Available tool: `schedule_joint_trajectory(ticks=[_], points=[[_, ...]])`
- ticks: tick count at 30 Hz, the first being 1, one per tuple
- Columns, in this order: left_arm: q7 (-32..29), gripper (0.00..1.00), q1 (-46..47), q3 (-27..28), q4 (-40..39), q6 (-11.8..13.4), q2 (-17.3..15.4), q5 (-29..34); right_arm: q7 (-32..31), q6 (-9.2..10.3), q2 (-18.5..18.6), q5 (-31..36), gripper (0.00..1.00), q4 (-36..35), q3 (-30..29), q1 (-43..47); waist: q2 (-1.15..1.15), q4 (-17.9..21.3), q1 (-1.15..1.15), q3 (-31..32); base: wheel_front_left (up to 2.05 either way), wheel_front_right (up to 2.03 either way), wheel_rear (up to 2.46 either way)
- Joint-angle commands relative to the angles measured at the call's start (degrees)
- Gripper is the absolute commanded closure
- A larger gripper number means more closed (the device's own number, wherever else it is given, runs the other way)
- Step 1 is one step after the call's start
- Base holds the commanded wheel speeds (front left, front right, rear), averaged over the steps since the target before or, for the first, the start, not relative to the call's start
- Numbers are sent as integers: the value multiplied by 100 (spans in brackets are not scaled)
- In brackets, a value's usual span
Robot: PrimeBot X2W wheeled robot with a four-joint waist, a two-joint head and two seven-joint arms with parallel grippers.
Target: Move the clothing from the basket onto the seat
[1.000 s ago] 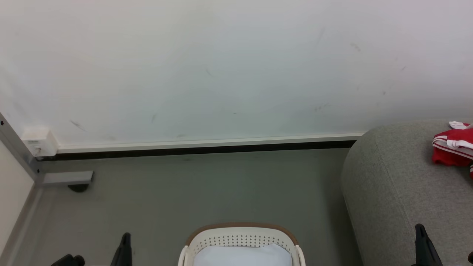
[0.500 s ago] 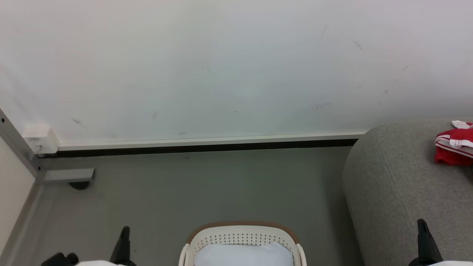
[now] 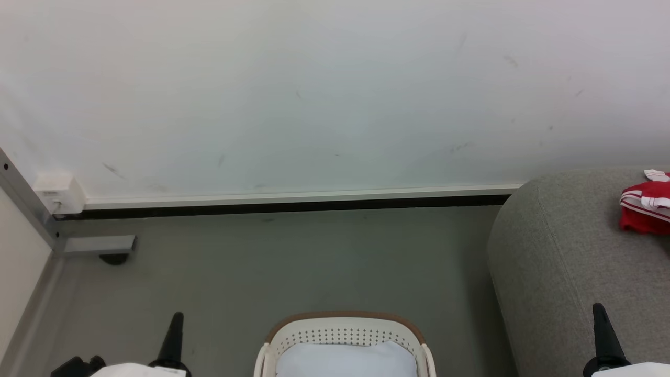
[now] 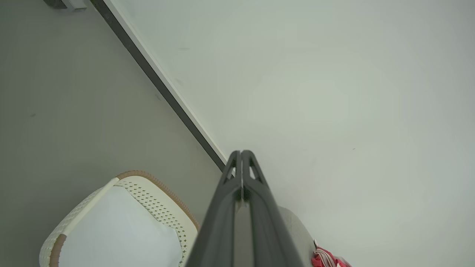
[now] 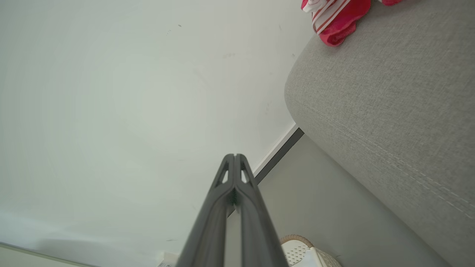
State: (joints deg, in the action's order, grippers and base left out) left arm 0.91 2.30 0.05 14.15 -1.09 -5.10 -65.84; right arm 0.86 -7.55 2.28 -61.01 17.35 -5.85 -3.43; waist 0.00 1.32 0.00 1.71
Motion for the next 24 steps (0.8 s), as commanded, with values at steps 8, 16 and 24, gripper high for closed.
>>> schedule_joint_trajectory(ticks=[8, 16, 24], points=[[-153, 100, 171, 156, -43, -150, 22, -526, -148, 6, 69, -622, 100, -120, -27, -164, 0, -19, 0, -26, 0, 0, 0], [-263, 100, 216, 255, -38, -244, 63, -929, -263, 7, 72, -1078, 100, -166, -38, -183, 0, -36, 0, -51, 0, 0, 0], [-353, 100, 264, 330, -35, -317, 94, -1248, -354, 8, 74, -1465, 100, -200, -46, -212, 0, -52, 0, -73, 0, 0, 0]])
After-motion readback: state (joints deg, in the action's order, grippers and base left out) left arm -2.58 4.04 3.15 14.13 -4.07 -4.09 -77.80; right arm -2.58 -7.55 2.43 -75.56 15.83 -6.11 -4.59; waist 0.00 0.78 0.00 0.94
